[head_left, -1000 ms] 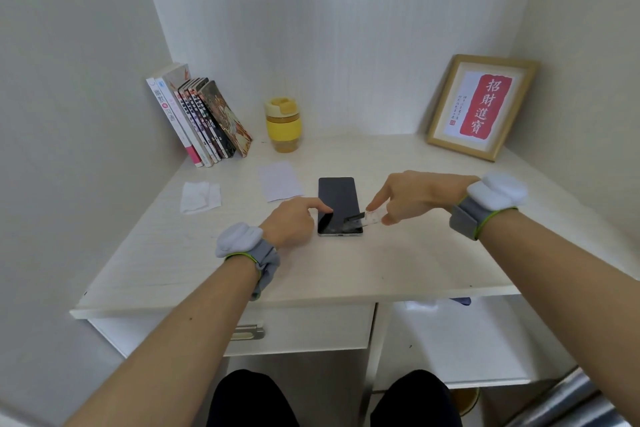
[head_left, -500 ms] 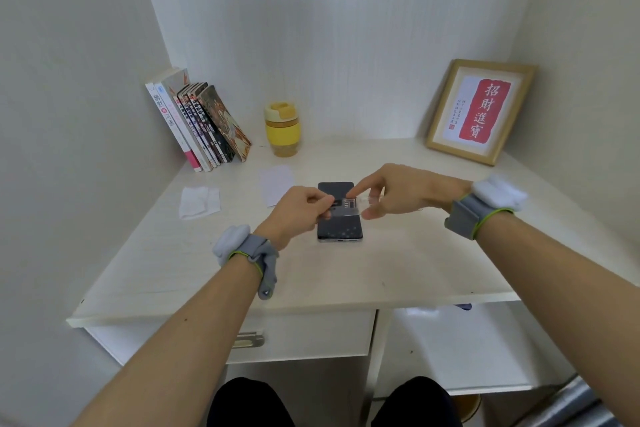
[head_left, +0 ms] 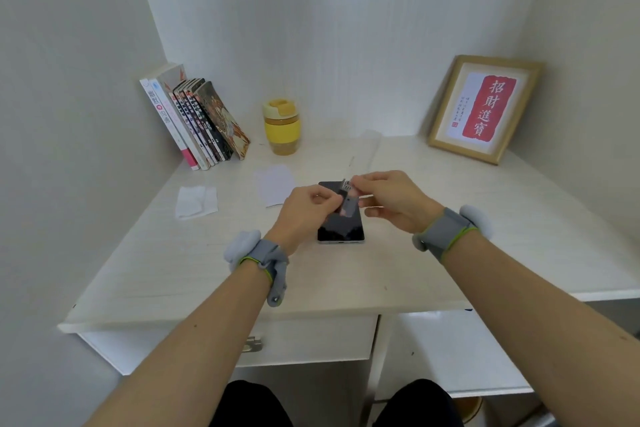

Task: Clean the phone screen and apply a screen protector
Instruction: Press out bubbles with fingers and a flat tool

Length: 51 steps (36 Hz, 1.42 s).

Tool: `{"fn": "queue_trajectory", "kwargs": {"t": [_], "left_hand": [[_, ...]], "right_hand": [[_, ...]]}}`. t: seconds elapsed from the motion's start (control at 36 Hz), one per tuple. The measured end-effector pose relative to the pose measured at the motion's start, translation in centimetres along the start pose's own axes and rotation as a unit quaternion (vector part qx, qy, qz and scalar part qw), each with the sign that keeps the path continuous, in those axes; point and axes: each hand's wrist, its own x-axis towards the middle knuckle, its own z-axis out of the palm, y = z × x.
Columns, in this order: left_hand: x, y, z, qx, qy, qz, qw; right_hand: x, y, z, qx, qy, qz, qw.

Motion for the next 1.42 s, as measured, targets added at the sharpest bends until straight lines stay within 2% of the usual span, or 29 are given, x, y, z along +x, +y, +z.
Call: {"fn": "queue_trajectory", "kwargs": {"t": [0.11, 0.19, 0.36, 0.69, 0.81, 0.97, 1.25, 1.42], "left_hand": [[0.1, -0.8, -0.6, 0.165, -0.004, 0.095, 0.982], [0.3, -1.5, -1.1, 0.23, -0.011, 0.144, 0.962], [0.8, -2.8, -0.7, 0.351, -0.041, 0.174, 0.919], [1.2, -3.4, -0.4, 0.36, -0.043, 0.188, 0.913], [1.2, -3.4, -0.5, 0.362, -0.047, 0.187, 0.912], [1.3, -3.4, -0.6, 0.373, -0.067, 0.177, 0.908], [1.4, -3.7, -0.6, 0.363, -0.065, 0.172, 0.913], [1.4, -3.5, -0.5, 0.363, -0.071, 0.166, 0.914]], "right_hand": [[1.3, 0.2, 0.1, -0.038, 0.031, -0.035, 0.998], [2.1, 0.4, -0.2, -0.095, 0.048, -0.067, 0.992], [3.0, 1.1, -0.7, -0.176, 0.015, -0.08, 0.981], [2.2, 1.7, -0.9, -0.224, -0.07, -0.071, 0.97], [2.1, 1.9, -1.0, -0.211, -0.062, -0.075, 0.973], [2.9, 1.6, -1.3, -0.212, -0.004, -0.107, 0.971], [2.0, 2.3, -1.4, -0.205, -0.083, -0.059, 0.973], [2.8, 1.7, -1.4, -0.198, -0.036, -0.085, 0.976]]}}
